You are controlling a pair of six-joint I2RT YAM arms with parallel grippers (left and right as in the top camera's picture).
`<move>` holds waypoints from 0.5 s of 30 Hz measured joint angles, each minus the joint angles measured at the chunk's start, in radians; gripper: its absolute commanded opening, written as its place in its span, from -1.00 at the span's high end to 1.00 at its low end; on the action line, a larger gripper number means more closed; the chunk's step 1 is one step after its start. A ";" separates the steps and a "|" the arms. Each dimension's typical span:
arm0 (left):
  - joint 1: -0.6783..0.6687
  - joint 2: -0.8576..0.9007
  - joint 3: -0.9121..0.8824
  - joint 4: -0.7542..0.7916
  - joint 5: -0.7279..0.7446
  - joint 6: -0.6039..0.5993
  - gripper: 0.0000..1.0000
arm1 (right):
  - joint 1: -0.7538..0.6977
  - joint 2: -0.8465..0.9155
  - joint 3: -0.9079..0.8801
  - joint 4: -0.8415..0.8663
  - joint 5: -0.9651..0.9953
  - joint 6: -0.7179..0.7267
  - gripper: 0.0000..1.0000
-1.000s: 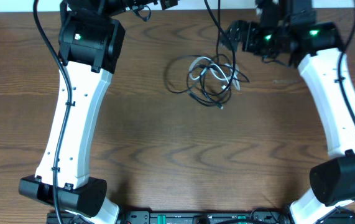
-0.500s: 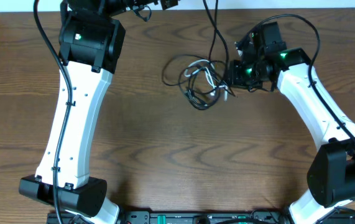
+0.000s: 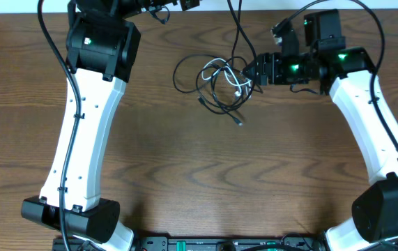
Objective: Untangle cables
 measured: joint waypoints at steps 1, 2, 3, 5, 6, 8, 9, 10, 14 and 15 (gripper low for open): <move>0.000 0.000 0.000 0.000 0.000 0.000 0.85 | 0.008 0.005 -0.002 -0.004 -0.001 -0.010 -0.18; 0.000 0.000 0.000 0.000 0.000 0.000 0.85 | 0.025 0.016 -0.004 -0.011 -0.003 -0.026 -0.16; 0.000 0.000 0.000 0.000 0.000 0.000 0.85 | 0.034 0.023 -0.006 -0.012 -0.004 -0.035 -0.13; 0.000 0.000 0.000 0.000 0.000 0.000 0.85 | 0.049 0.031 -0.008 -0.011 0.002 -0.046 -0.02; 0.000 0.000 0.000 0.000 0.000 0.000 0.85 | 0.055 0.032 -0.009 -0.011 0.014 -0.052 -0.01; 0.000 0.000 0.000 0.000 0.000 0.000 0.85 | 0.067 0.032 -0.010 -0.010 0.081 -0.060 0.21; 0.000 0.000 0.000 0.000 0.000 0.000 0.85 | 0.070 0.032 -0.011 -0.010 0.121 -0.064 0.46; 0.000 0.000 0.000 0.000 0.000 0.000 0.85 | 0.073 0.032 -0.014 -0.007 0.151 -0.065 0.61; 0.000 0.000 0.000 0.000 0.000 0.000 0.85 | 0.082 0.049 -0.021 -0.009 0.211 -0.067 0.97; 0.000 0.000 0.000 0.000 0.000 0.000 0.85 | 0.082 0.054 -0.022 -0.011 0.215 -0.066 0.97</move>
